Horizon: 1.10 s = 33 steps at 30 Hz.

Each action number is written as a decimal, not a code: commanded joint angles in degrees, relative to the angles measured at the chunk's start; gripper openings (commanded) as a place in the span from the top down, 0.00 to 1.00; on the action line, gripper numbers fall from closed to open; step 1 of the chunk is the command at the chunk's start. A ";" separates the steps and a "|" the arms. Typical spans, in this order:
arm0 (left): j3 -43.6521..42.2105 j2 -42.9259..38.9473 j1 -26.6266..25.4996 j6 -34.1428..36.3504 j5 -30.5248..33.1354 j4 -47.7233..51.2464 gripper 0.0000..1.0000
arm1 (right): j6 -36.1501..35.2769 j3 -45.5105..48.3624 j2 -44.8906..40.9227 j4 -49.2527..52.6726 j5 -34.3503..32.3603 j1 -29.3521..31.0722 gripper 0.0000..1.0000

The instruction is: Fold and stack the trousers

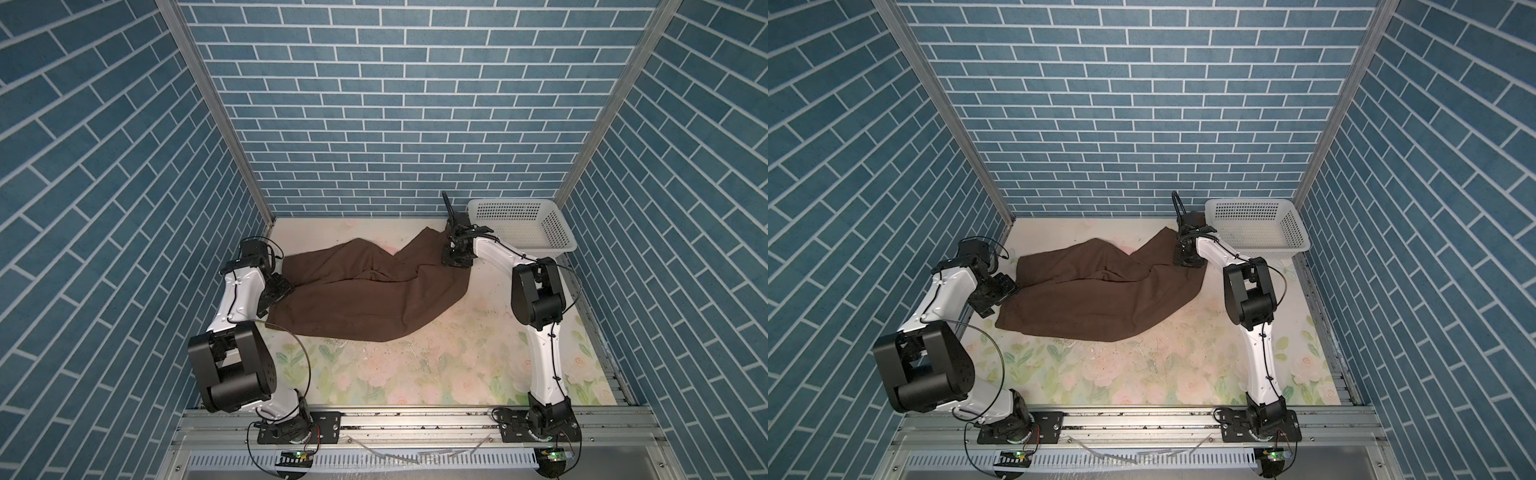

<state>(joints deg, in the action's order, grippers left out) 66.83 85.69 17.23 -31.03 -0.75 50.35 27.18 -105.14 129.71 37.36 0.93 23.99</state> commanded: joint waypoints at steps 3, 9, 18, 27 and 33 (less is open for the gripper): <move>-4.66 -3.35 -0.01 0.48 -1.09 1.66 0.25 | 2.03 -2.30 0.81 1.66 0.58 -0.17 0.93; -6.53 -4.18 -0.04 0.21 -0.85 0.90 0.26 | 1.71 -2.61 -5.11 2.51 -1.59 -0.20 1.00; -8.91 -3.96 -0.02 -0.01 -0.14 0.10 0.31 | 0.57 12.24 -31.73 2.59 -12.34 -0.26 1.00; -8.51 -3.71 -0.01 -0.04 1.45 0.90 0.31 | 12.35 44.58 -62.00 7.58 -16.37 -0.88 1.00; -8.11 -2.75 -0.08 -1.04 1.95 0.94 0.27 | 19.19 59.57 -69.82 9.75 -16.19 -3.64 0.31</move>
<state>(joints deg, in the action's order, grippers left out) 58.50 82.35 17.23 -31.42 0.10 50.13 40.21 -48.75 61.89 44.31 -13.74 22.00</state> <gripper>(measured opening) 0.725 0.634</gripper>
